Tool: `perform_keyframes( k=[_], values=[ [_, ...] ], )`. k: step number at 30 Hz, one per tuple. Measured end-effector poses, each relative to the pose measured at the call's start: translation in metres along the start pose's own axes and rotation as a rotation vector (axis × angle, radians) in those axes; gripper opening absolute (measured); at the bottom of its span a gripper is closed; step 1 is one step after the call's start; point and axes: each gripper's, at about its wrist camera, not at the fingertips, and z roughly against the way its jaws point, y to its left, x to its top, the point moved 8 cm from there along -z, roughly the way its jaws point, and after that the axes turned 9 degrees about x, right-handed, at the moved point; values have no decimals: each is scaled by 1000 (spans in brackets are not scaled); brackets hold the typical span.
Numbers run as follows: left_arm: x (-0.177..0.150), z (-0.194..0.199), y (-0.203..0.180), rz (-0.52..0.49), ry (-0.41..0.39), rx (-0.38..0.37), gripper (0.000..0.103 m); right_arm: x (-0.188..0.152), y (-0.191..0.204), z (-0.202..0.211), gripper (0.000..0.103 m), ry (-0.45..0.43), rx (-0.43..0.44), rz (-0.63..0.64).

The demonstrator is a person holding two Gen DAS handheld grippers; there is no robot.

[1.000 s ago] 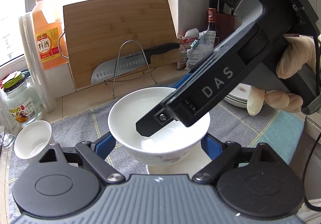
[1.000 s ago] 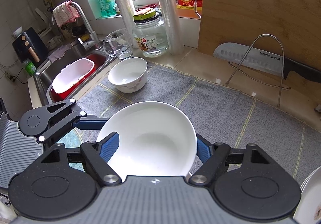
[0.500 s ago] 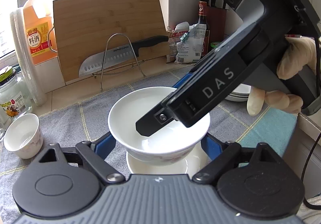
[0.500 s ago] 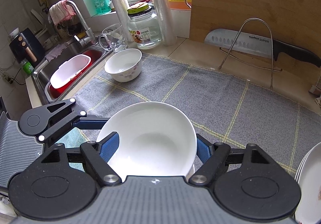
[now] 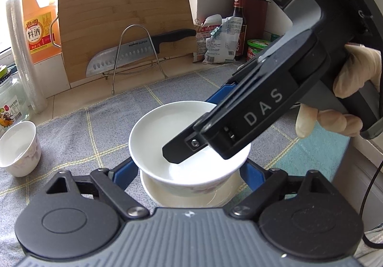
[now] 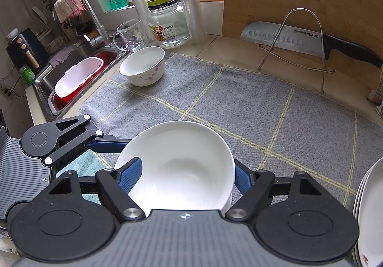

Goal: Organize plates and bowls
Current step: 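Lower the held bowl into the other white bowl with the right gripper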

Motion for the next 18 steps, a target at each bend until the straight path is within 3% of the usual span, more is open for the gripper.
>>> perform_keyframes(
  k=[18],
  values=[
    [-5,-6,-2,6,25,-10,91,-8,-4,-7,84,15,-6,-8]
  ],
)
